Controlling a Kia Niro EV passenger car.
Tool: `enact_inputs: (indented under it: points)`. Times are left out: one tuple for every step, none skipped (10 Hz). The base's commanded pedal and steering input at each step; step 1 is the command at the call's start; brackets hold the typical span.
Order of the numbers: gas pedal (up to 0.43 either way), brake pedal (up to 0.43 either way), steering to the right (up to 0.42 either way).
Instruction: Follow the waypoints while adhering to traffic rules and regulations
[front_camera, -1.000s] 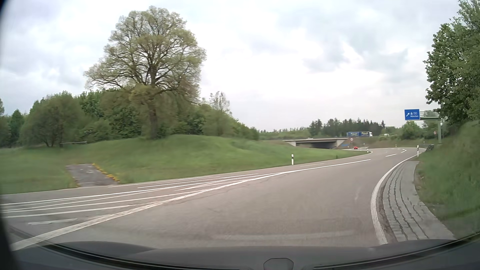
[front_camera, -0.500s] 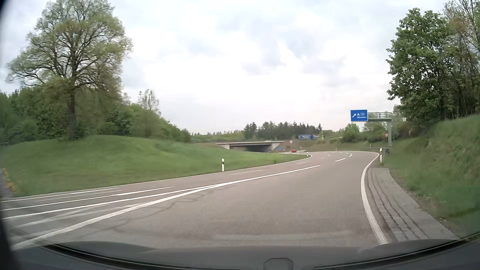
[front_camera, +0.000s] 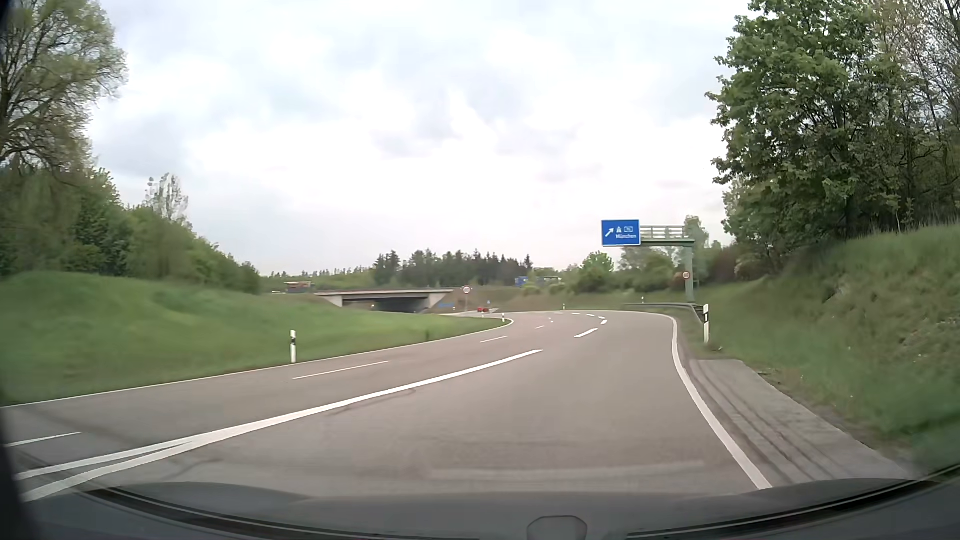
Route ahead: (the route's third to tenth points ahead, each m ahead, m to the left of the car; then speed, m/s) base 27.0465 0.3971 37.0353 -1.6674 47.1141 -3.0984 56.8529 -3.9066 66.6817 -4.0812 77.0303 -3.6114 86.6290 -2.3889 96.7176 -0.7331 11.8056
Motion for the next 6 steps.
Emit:
enact_inputs:
  points:
    - [0.299,0.000,0.120]
    - [0.299,0.000,0.105]
    - [0.299,0.000,0.091]
    - [0.299,0.000,0.083]
    - [0.299,0.000,0.076]
    - [0.299,0.000,0.069]
